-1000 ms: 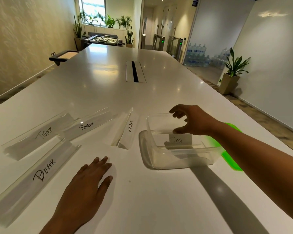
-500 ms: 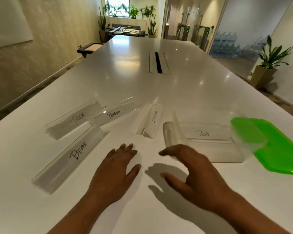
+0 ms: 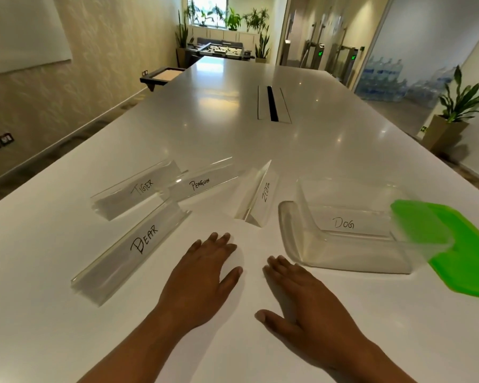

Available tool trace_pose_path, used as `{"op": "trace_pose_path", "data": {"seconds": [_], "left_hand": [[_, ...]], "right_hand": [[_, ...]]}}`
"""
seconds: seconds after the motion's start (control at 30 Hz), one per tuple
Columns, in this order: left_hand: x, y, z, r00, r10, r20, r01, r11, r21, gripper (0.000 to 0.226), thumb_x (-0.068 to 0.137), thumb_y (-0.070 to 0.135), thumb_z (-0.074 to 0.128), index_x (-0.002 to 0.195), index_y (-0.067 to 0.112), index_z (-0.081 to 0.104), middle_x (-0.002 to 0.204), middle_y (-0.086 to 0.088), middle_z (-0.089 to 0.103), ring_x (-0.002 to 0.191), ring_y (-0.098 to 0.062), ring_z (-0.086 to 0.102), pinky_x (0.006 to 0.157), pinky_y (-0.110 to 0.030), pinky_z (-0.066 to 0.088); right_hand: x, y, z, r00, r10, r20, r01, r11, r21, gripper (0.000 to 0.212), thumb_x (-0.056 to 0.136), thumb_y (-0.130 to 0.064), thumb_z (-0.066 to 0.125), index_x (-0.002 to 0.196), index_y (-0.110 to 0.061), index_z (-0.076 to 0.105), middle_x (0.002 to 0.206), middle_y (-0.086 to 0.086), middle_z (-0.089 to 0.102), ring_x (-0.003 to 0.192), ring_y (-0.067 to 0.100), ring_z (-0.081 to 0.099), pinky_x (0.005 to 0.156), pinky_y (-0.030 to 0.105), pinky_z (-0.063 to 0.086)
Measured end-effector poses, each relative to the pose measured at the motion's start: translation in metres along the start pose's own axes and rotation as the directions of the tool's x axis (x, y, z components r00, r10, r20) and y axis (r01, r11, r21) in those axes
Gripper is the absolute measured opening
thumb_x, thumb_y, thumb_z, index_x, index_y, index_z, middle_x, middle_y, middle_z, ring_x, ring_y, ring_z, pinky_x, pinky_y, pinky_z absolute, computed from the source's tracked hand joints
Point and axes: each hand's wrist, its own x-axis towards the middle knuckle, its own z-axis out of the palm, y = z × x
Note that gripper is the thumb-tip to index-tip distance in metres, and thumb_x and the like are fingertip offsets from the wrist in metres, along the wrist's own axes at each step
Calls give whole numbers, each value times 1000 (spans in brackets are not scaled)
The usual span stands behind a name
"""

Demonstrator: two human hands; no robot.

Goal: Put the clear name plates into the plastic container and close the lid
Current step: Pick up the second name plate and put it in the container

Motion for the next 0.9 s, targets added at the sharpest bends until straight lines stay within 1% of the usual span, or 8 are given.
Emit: {"op": "trace_pose_path", "data": {"seconds": [0.13, 0.23, 0.37, 0.5, 0.6, 0.67, 0.83, 0.9], "left_hand": [[-3, 9, -9, 999, -8, -51, 9, 1000, 25, 54, 97, 56, 38, 146, 33, 39, 162, 13, 19, 148, -7, 18, 121, -29, 18], [-5, 10, -31, 979, 28, -200, -12, 997, 83, 47, 94, 55, 44, 134, 32, 53, 157, 12, 33, 144, -7, 30, 118, -31, 25], [-13, -6, -62, 951, -53, -303, 69, 997, 44, 45, 93, 54, 49, 130, 31, 58, 149, 13, 47, 140, -5, 36, 118, -31, 22], [-29, -35, -95, 897, -198, -394, 222, 975, 15, 42, 88, 49, 61, 125, 29, 64, 141, 12, 56, 126, -12, 55, 100, -30, 41], [-43, -51, -108, 854, -347, -389, 355, 933, -52, 45, 86, 50, 63, 128, 34, 59, 143, 15, 53, 123, -14, 58, 93, -37, 52], [-49, -57, -109, 830, -416, -372, 409, 907, -101, 48, 85, 51, 64, 130, 37, 56, 143, 12, 54, 122, -16, 59, 92, -40, 55], [-57, -65, -104, 785, -502, -362, 483, 863, -151, 47, 84, 52, 66, 128, 38, 56, 127, 11, 65, 87, -8, 64, 77, -28, 55], [-58, -69, -101, 777, -523, -350, 499, 851, -164, 44, 85, 50, 65, 126, 36, 61, 122, 10, 69, 91, -10, 66, 78, -29, 57]], "right_hand": [[-1, 1, -3, 1000, 2, 3, -2, 1000, 0, 81, 78, -81, 34, 148, -40, 24, 153, -29, 7, 135, -20, -8, 107, 6, -4], [1, 0, -4, 1000, -24, 6, 24, 999, -24, 81, 77, -82, 34, 147, -40, 26, 151, -30, 8, 132, -23, -11, 102, 0, -7], [3, 1, -4, 998, -49, 43, 51, 997, -64, 82, 79, -78, 35, 148, -36, 23, 150, -28, 5, 129, -24, -18, 100, 0, -10], [6, 1, -3, 997, -45, 57, 49, 997, -66, 82, 78, -80, 34, 146, -39, 17, 149, -29, 1, 129, -22, -18, 100, 0, -11], [10, 0, -5, 996, -54, 67, 60, 994, -88, 85, 72, -84, 24, 144, -41, 7, 147, -30, -6, 126, -21, -22, 97, -1, -14], [12, -2, -7, 997, -44, 66, 49, 996, -72, 86, 72, -82, 29, 145, -39, 12, 146, -29, -3, 127, -20, -19, 96, -2, -14], [13, -4, -8, 996, -62, 69, 68, 994, -81, 83, 79, -78, 38, 146, -36, 12, 148, -27, -2, 131, -16, -15, 98, 0, -16], [13, -5, -10, 996, -51, 80, 55, 997, -51, 81, 79, -73, 45, 146, -36, 16, 149, -27, 1, 132, -16, -11, 98, -1, -14]]}}
